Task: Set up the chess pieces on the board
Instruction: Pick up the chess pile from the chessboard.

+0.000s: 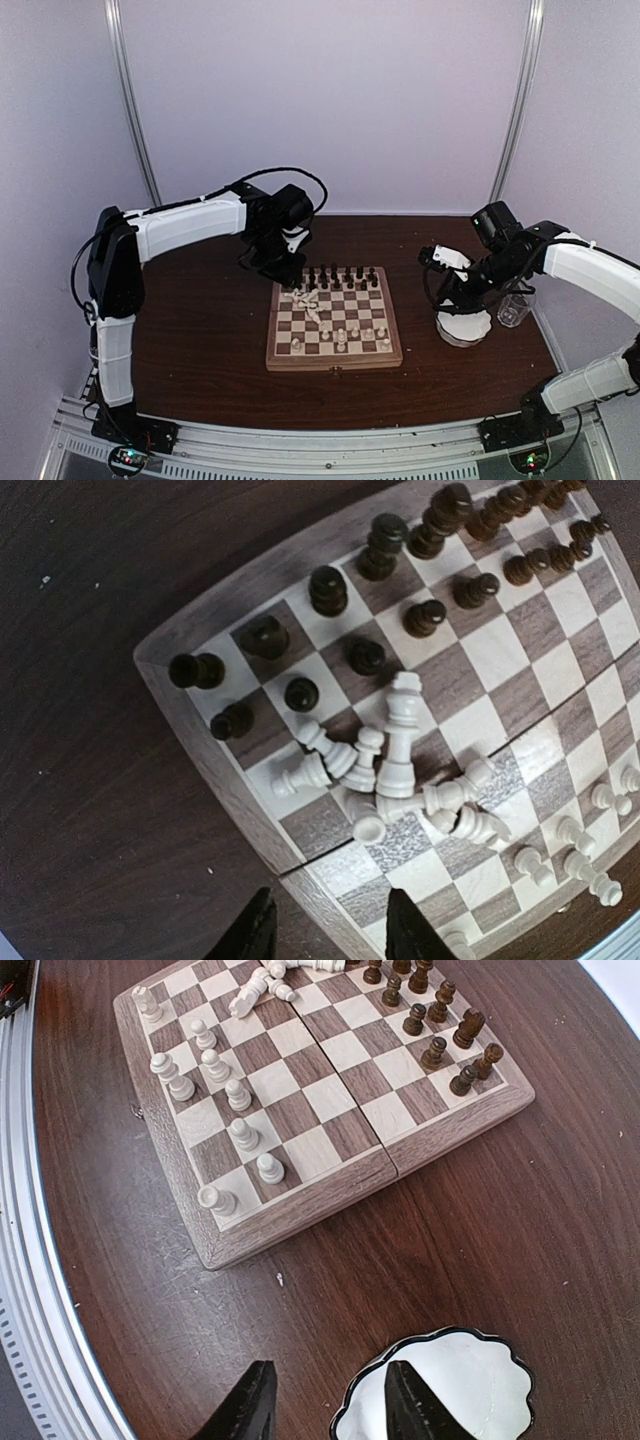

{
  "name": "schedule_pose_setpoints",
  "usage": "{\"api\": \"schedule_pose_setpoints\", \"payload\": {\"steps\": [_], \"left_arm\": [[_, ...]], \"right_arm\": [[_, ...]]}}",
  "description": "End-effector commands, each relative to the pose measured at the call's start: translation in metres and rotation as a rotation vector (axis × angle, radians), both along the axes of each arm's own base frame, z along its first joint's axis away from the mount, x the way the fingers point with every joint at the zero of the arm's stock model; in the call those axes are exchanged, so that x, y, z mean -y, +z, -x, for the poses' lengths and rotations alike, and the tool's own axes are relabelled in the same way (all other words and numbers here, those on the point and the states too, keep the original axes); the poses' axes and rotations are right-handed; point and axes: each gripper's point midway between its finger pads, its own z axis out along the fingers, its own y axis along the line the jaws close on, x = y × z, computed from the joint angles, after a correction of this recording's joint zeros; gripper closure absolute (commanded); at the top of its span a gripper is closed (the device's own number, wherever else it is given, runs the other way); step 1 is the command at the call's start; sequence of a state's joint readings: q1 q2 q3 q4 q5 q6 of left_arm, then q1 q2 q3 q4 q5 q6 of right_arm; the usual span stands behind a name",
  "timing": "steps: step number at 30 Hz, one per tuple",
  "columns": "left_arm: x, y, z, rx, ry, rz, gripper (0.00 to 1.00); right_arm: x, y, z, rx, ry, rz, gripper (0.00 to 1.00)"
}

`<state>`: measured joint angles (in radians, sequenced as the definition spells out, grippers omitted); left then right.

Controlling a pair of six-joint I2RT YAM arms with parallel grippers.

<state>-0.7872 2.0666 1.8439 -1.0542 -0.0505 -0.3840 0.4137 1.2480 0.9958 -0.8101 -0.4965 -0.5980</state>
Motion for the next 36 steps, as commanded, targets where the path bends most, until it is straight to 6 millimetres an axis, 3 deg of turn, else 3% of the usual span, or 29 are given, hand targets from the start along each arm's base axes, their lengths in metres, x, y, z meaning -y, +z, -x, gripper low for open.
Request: {"api": "schedule_pose_setpoints", "payload": {"steps": [1,8,14,20,29,36], "left_arm": [[0.011,-0.008,-0.014,0.005,0.017,0.043,0.61],[0.024,-0.031,-0.01,-0.069,-0.012,0.06,0.62],[0.025,-0.041,-0.013,-0.078,-0.011,0.046,0.69],[0.024,-0.043,-0.013,-0.077,-0.008,0.038,0.76],[0.024,-0.051,-0.013,-0.087,-0.011,0.029,0.78],[0.024,-0.04,-0.011,-0.084,-0.019,0.042,0.87]], "right_arm": [[0.004,0.004,-0.003,0.032,-0.014,0.003,0.61],[0.005,0.003,-0.004,0.033,-0.015,0.008,0.61],[0.005,0.001,-0.004,0.03,-0.017,0.011,0.61],[0.006,0.001,-0.004,0.029,-0.017,0.014,0.61],[0.006,0.001,-0.004,0.029,-0.017,0.015,0.6],[0.006,0.001,-0.004,0.031,-0.018,0.014,0.61]]}}
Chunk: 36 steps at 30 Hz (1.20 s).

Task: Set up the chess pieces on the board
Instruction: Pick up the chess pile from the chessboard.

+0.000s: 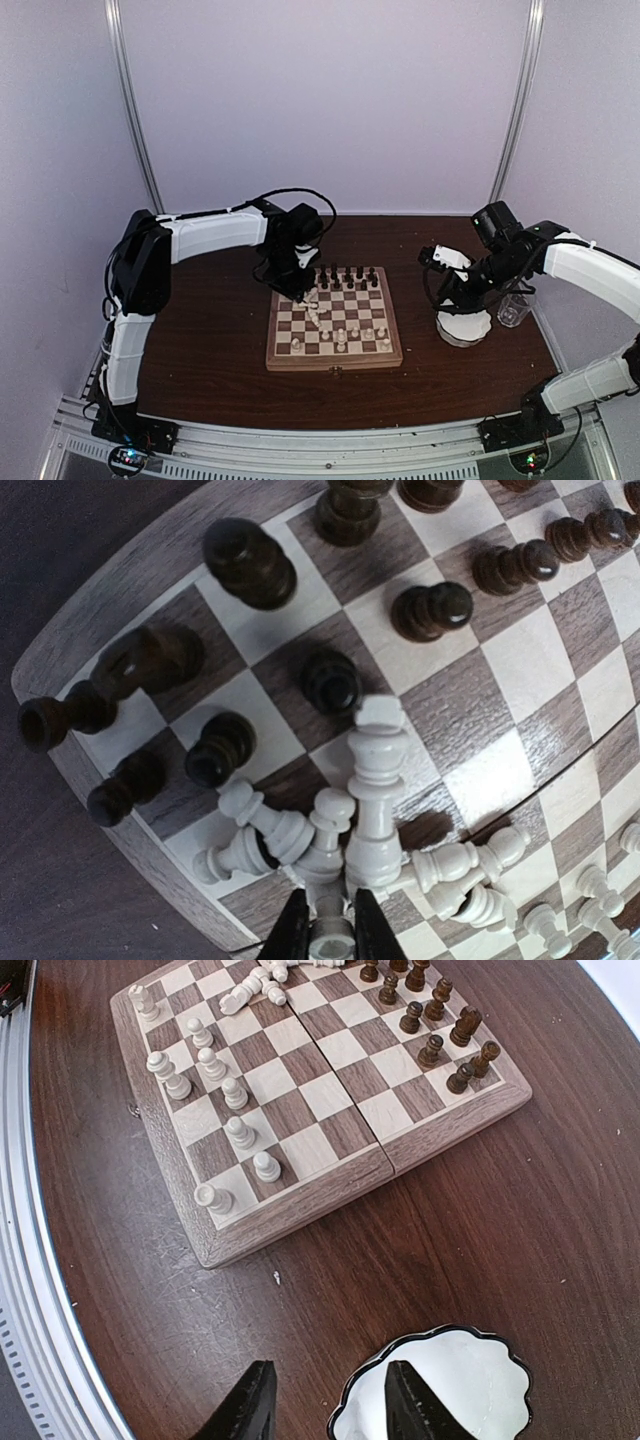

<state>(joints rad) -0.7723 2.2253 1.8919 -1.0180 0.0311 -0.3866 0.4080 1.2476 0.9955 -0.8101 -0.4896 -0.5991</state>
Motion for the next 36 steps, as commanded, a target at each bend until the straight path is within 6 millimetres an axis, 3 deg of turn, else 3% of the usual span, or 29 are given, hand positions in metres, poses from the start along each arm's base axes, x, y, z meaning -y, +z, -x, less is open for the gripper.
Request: {"api": "schedule_pose_setpoints", "payload": {"steps": [1,10,16,22,29,36], "left_arm": [[0.007,0.02,-0.004,0.029,-0.015,0.04,0.87],[-0.008,0.052,0.012,0.044,-0.024,0.046,0.9],[-0.02,0.055,0.026,0.023,-0.026,0.04,0.9],[-0.013,0.048,0.029,0.012,-0.036,0.071,0.9],[0.011,0.059,0.025,0.003,-0.06,0.179,0.9],[0.039,0.081,0.019,0.018,-0.065,0.337,0.91]], "right_arm": [[0.004,0.002,-0.002,0.028,-0.009,0.008,0.6],[0.003,0.001,-0.002,0.024,-0.008,0.007,0.6],[0.002,0.0,-0.002,0.016,-0.007,0.004,0.6],[-0.005,0.004,0.002,-0.002,0.019,-0.036,0.6],[-0.049,0.034,0.002,0.032,0.174,-0.144,0.57],[-0.109,0.033,-0.04,0.062,0.203,-0.203,0.56]]}}
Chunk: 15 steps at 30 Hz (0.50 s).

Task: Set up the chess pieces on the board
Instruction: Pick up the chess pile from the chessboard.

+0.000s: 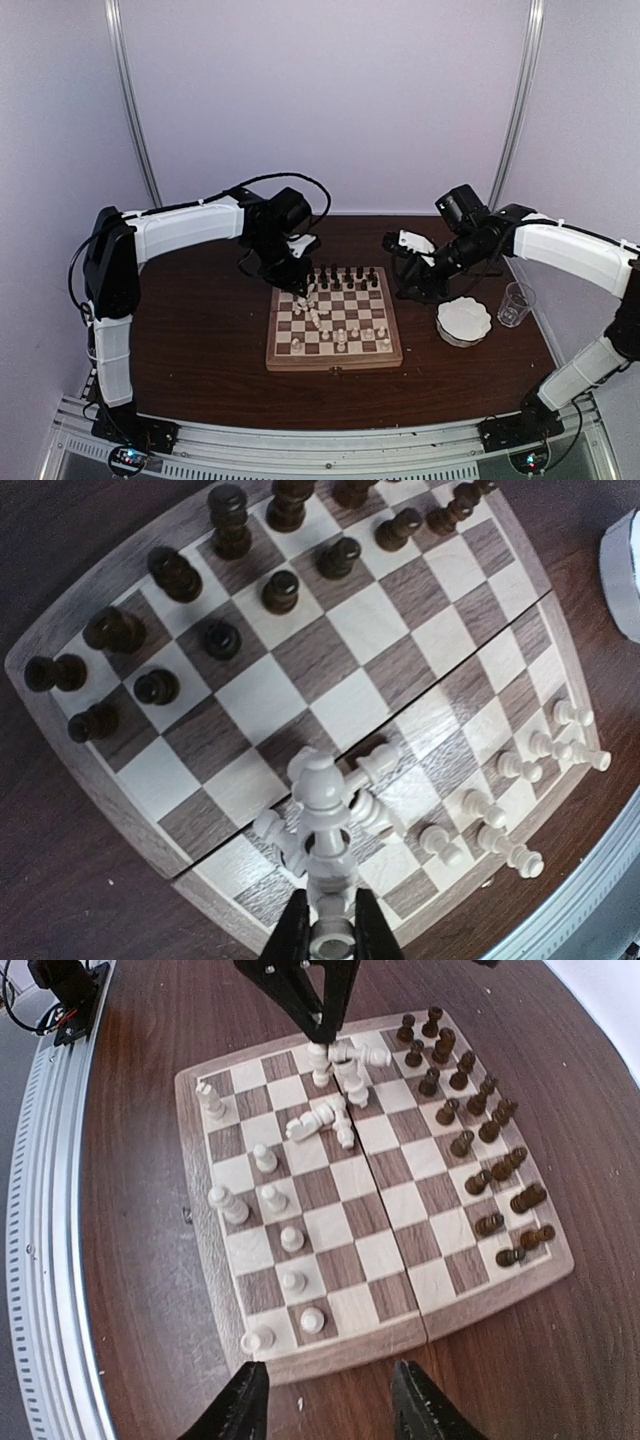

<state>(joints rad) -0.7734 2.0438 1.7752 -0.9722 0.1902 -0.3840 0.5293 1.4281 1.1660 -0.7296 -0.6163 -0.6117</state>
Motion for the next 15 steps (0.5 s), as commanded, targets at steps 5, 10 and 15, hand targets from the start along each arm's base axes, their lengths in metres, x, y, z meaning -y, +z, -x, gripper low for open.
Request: {"api": "schedule_pose_setpoints", "payload": {"steps": [5,10,15], "left_arm": [[0.033,0.034,-0.021,0.061,0.004,0.171,0.91],[0.032,0.036,-0.028,0.045,0.036,0.206,0.91],[0.028,0.038,-0.03,0.005,0.091,0.257,0.92]], "right_arm": [[-0.073,-0.007,-0.051,0.003,-0.02,-0.087,0.54],[-0.106,-0.01,-0.055,-0.002,0.002,-0.134,0.5],[-0.131,-0.013,-0.064,-0.035,-0.026,-0.191,0.44]]}}
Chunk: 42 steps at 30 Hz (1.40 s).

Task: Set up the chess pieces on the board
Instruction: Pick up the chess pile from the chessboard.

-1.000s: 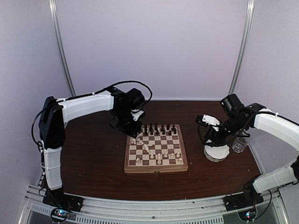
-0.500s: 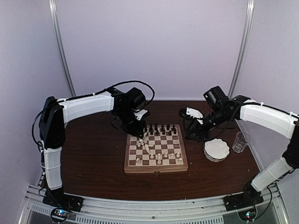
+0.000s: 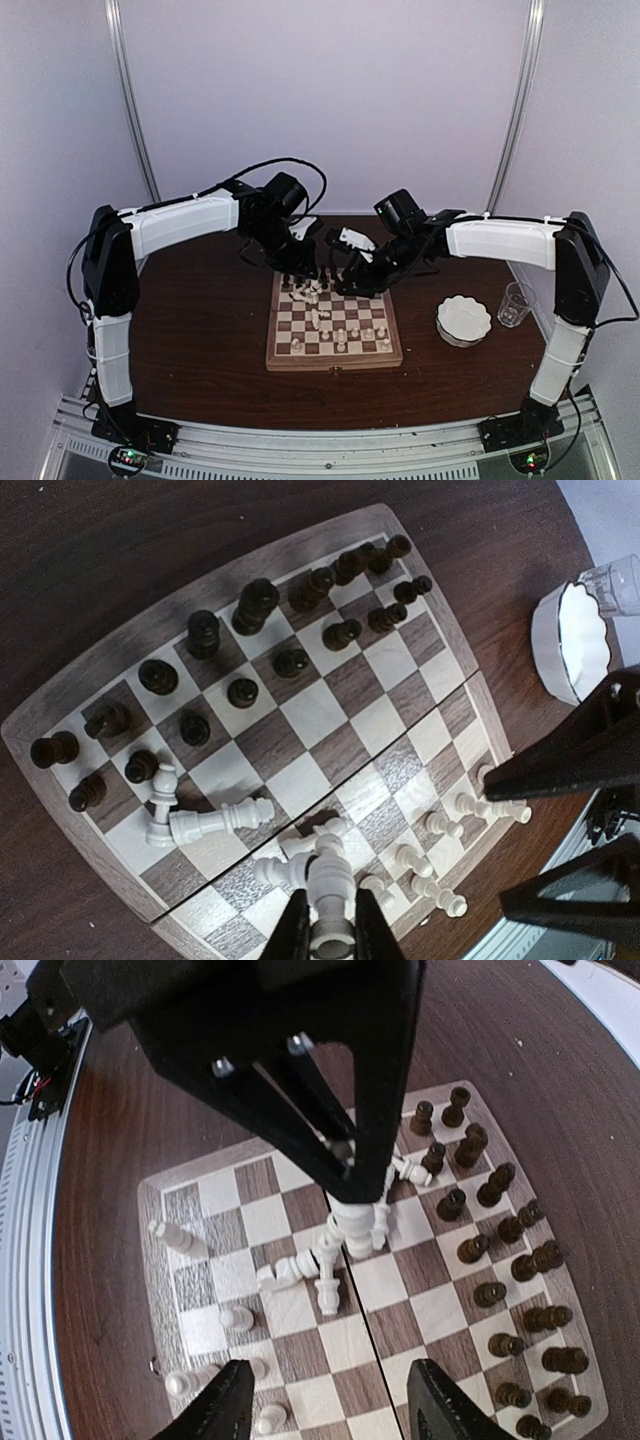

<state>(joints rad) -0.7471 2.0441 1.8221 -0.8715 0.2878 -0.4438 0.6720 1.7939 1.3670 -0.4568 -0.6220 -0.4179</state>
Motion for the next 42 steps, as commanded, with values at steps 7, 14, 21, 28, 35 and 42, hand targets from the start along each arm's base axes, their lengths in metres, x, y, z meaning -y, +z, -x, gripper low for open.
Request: {"api": "schedule_pose_setpoints", "payload": {"steps": [7,14,21,28,35,42], "left_arm": [[0.004,0.019,-0.002,-0.07,0.093,0.204,0.91],[0.006,0.035,0.007,-0.095,0.112,0.298,0.91],[0.01,0.042,0.012,-0.138,0.127,0.373,0.91],[0.012,0.049,0.013,-0.147,0.134,0.406,0.91],[0.006,0.057,0.011,-0.135,0.153,0.425,0.91],[-0.005,0.064,0.008,-0.111,0.177,0.428,0.92]], "right_arm": [[-0.052,0.008,-0.017,-0.049,-0.06,-0.14,0.43],[-0.056,0.006,-0.016,-0.082,-0.083,-0.161,0.4],[-0.06,0.006,-0.011,-0.09,-0.067,-0.173,0.39],[-0.059,0.002,-0.01,-0.104,-0.074,-0.177,0.55],[-0.054,-0.011,-0.01,-0.111,-0.094,-0.143,0.65],[-0.051,-0.024,-0.014,-0.117,-0.117,-0.099,0.61]]}}
